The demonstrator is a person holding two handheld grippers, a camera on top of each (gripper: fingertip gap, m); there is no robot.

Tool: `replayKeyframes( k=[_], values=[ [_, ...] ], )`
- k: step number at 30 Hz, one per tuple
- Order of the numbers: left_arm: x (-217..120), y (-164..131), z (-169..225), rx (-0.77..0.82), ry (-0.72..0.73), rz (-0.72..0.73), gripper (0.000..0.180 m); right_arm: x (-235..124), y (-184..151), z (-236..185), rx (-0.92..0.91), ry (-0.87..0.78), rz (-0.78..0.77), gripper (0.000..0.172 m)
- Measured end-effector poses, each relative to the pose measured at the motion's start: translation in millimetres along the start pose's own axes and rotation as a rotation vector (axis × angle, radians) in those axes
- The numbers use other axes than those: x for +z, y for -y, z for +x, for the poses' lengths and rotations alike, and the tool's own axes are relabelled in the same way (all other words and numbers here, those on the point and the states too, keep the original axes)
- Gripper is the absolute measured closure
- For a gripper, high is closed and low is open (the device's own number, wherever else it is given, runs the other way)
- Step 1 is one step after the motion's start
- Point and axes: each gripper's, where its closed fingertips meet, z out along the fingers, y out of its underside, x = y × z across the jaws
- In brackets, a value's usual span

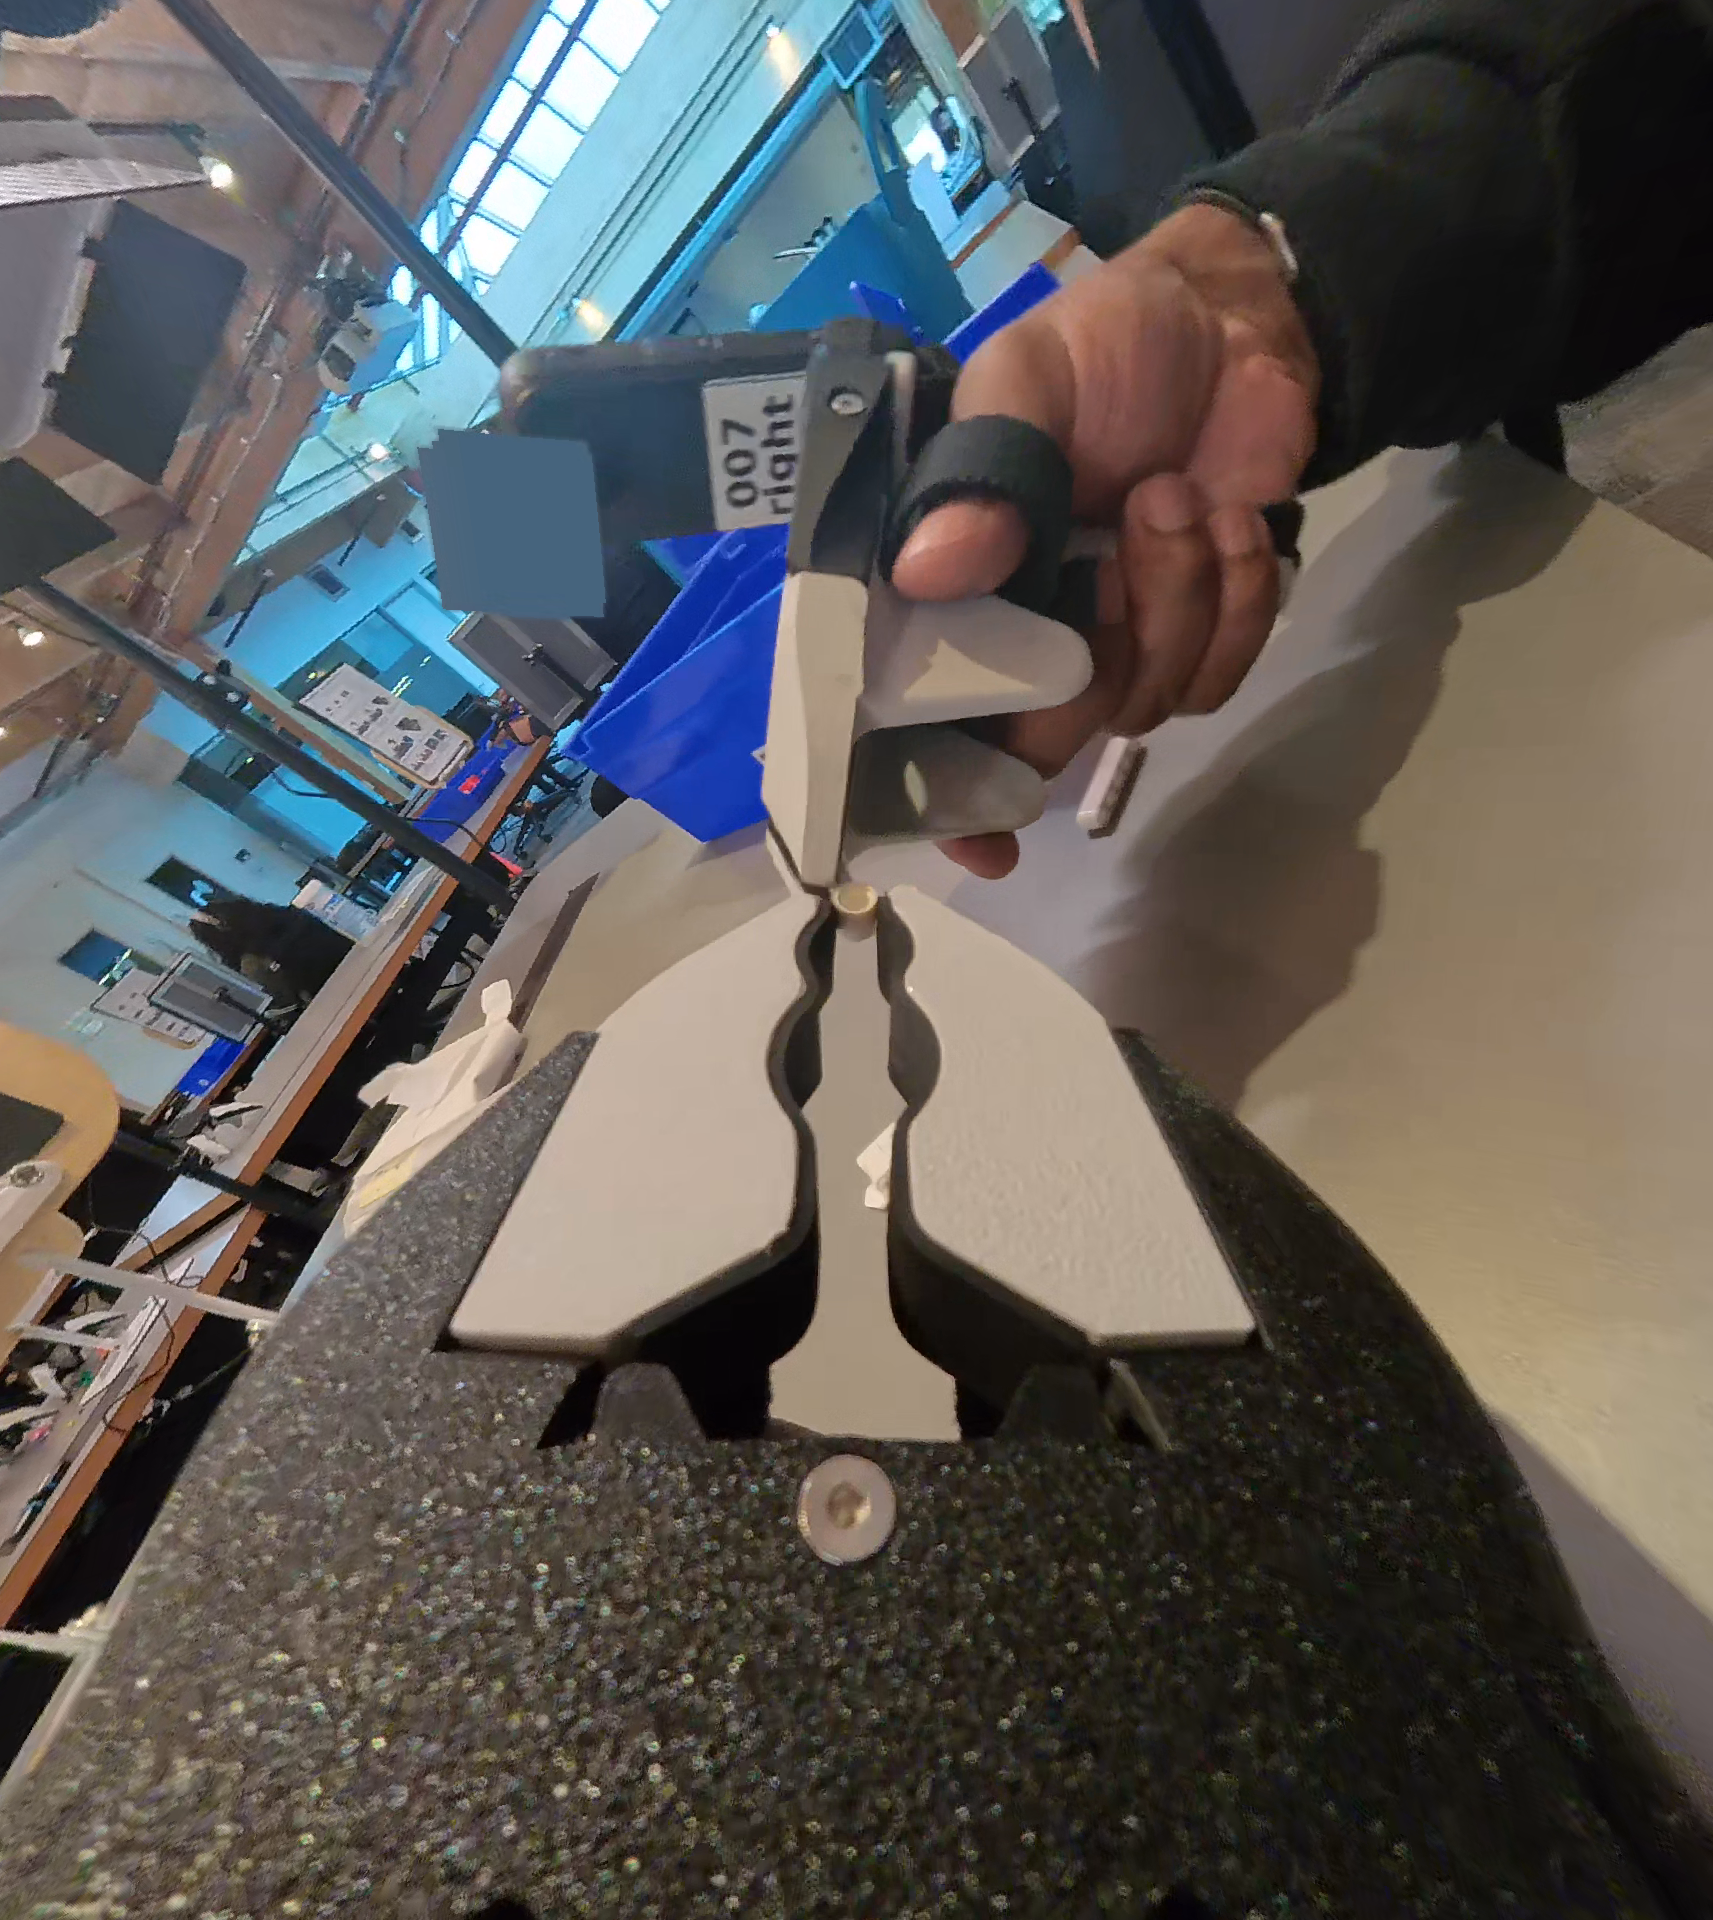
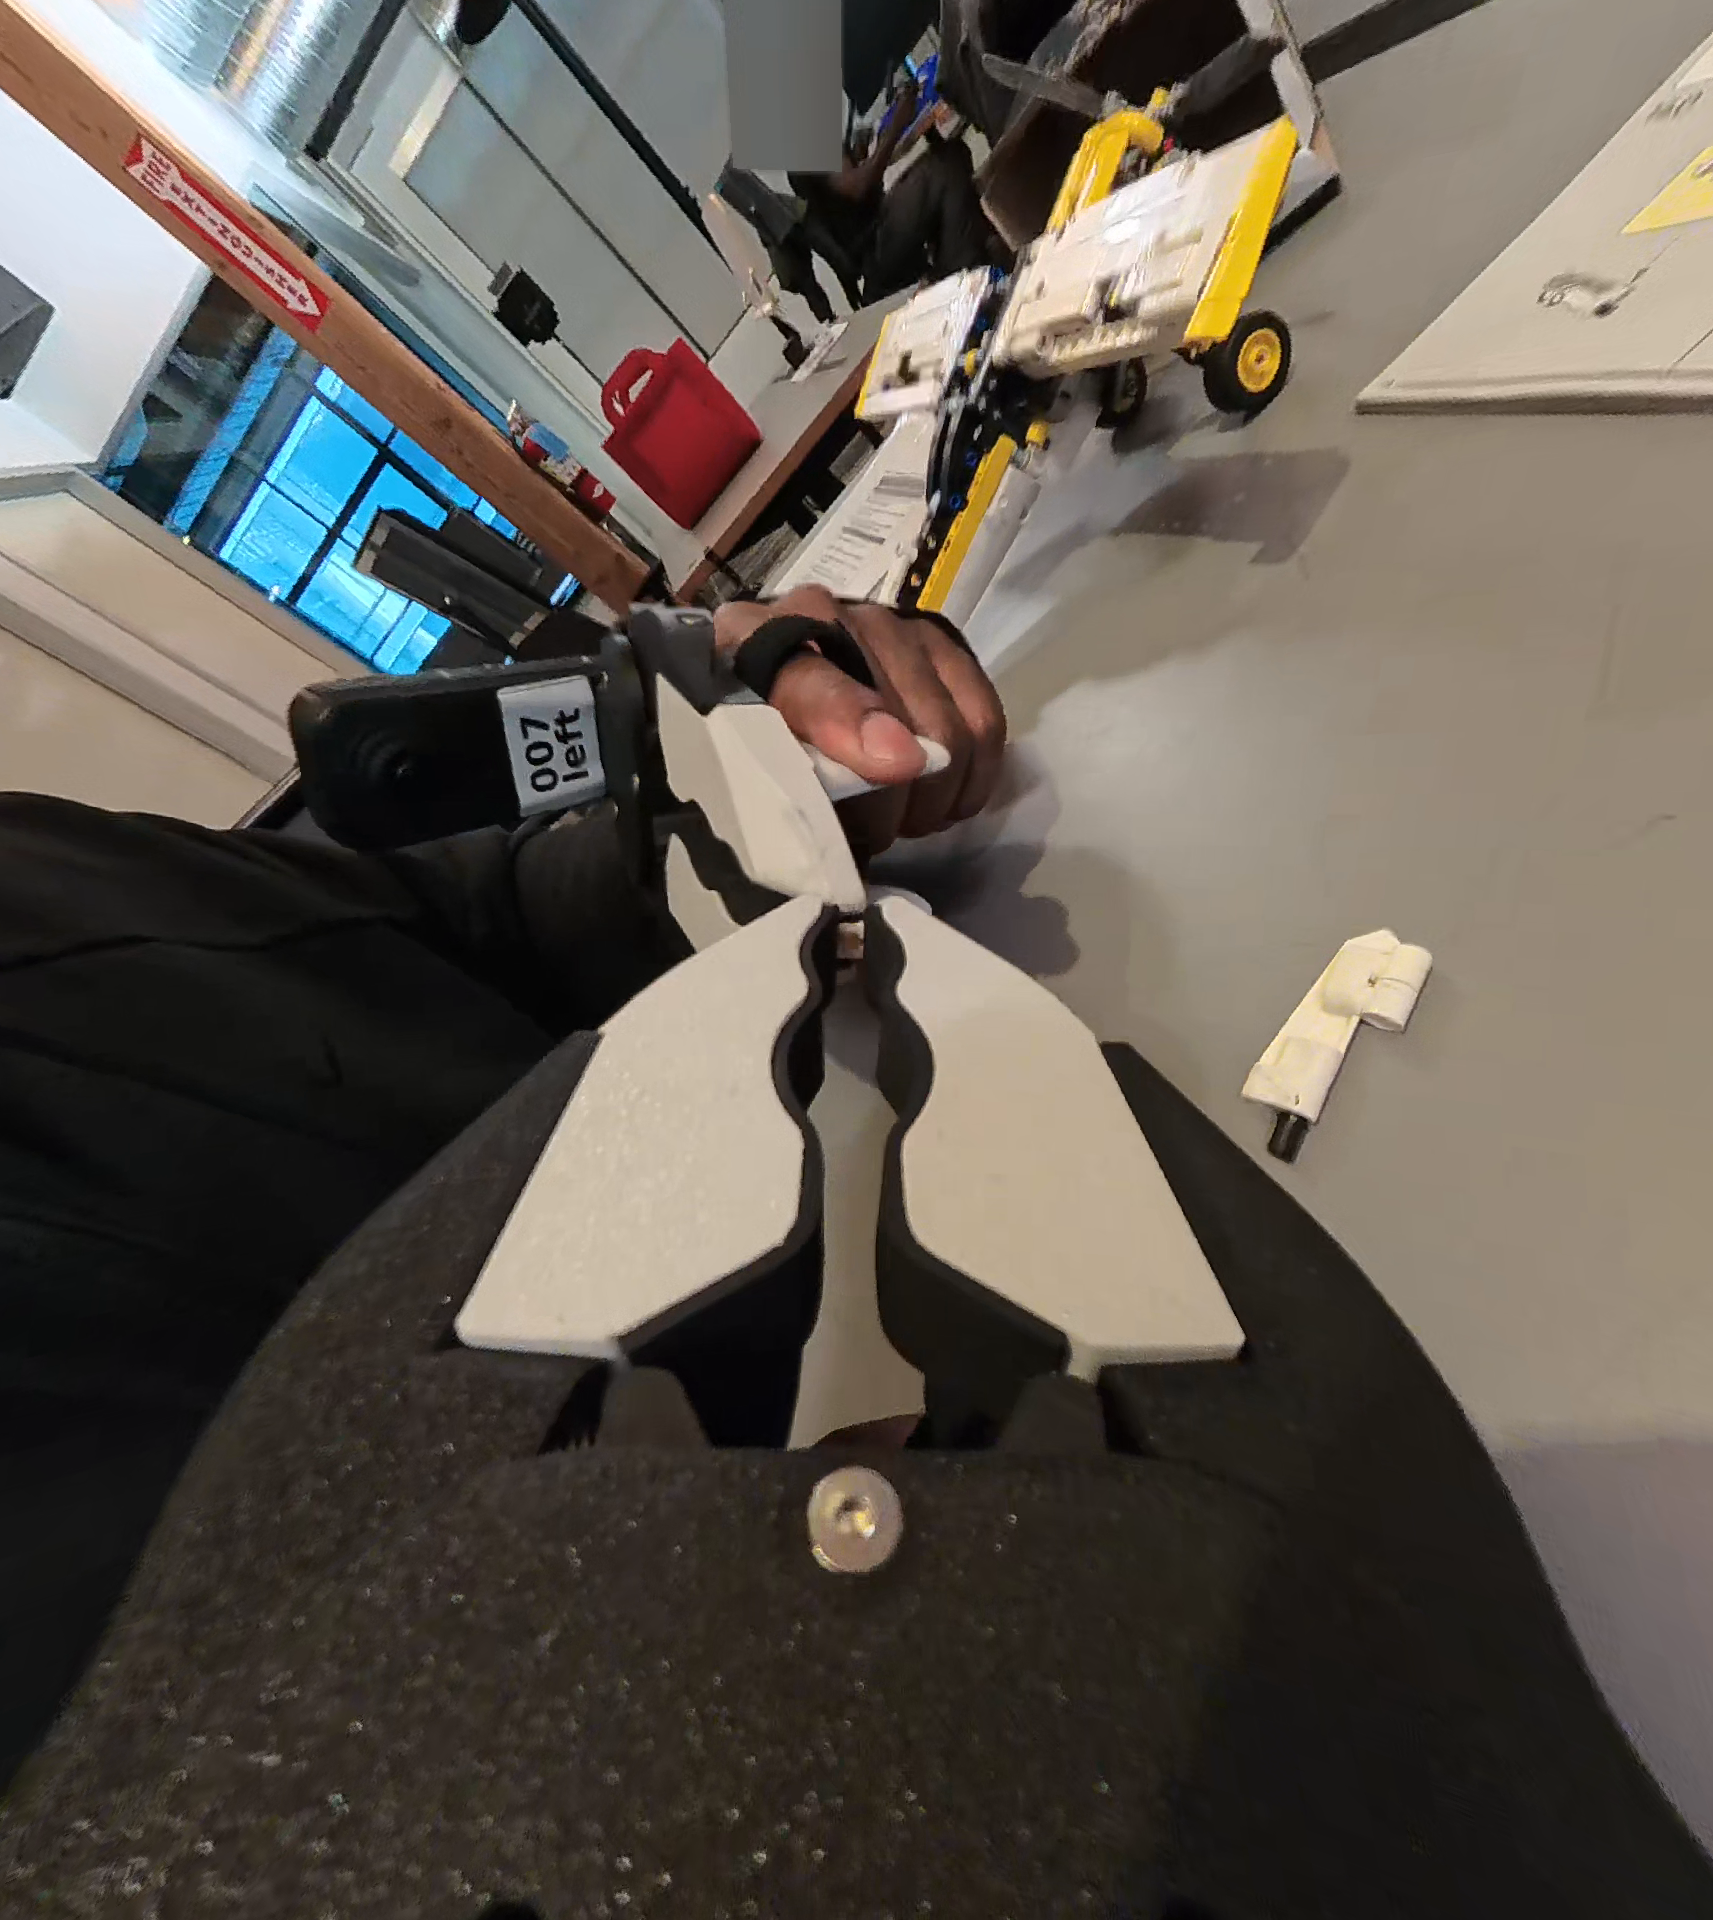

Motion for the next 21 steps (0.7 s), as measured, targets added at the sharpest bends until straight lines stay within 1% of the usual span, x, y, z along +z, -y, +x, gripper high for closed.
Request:
replayKeyframes(
  k=[1, 3, 5, 6, 8, 10, 12, 13, 15, 17, 19, 21],
  values=[
    [0, 0, -2, -0.014, 0.008, 0.005, 0.172, -1, 3, -1, -0.013, 0.003, 0.026, 0.168],
    [-2, 2, -6, -0.055, 0.021, 0.024, 0.166, -4, 11, -1, -0.030, -0.002, 0.087, 0.168],
    [-3, 7, -11, -0.182, 0.016, 0.068, 0.163, -11, 20, -3, -0.071, 0.001, 0.169, 0.168],
    [-3, 8, -14, -0.292, -0.003, 0.087, 0.163, -14, 23, -5, -0.108, 0.004, 0.193, 0.168],
    [-1, 9, -20, -0.564, -0.052, 0.111, 0.163, -17, 24, -7, -0.192, -0.008, 0.213, 0.168],
    [5, 5, -27, -0.911, -0.108, 0.112, 0.163, -20, 24, -7, -0.275, -0.029, 0.215, 0.168],
    [6, 11, -28, -1.223, -0.228, 0.180, 0.162, -22, 24, -11, -0.371, -0.033, 0.222, 0.168],
    [6, 13, -29, -1.345, -0.278, 0.213, 0.162, -23, 24, -13, -0.421, -0.038, 0.222, 0.168],
    [7, 13, -29, -1.526, -0.343, 0.250, 0.162, -24, 26, -14, -0.512, -0.051, 0.219, 0.168],
    [8, 11, -28, -1.664, -0.389, 0.260, 0.163, -25, 27, -17, -0.585, -0.042, 0.221, 0.168],
    [9, 11, -26, -1.774, -0.445, 0.282, 0.163, -24, 28, -19, -0.638, -0.026, 0.217, 0.168],
    [10, 12, -24, -1.838, -0.480, 0.295, 0.164, -21, 28, -16, -0.669, -0.025, 0.202, 0.168]
  ],
)
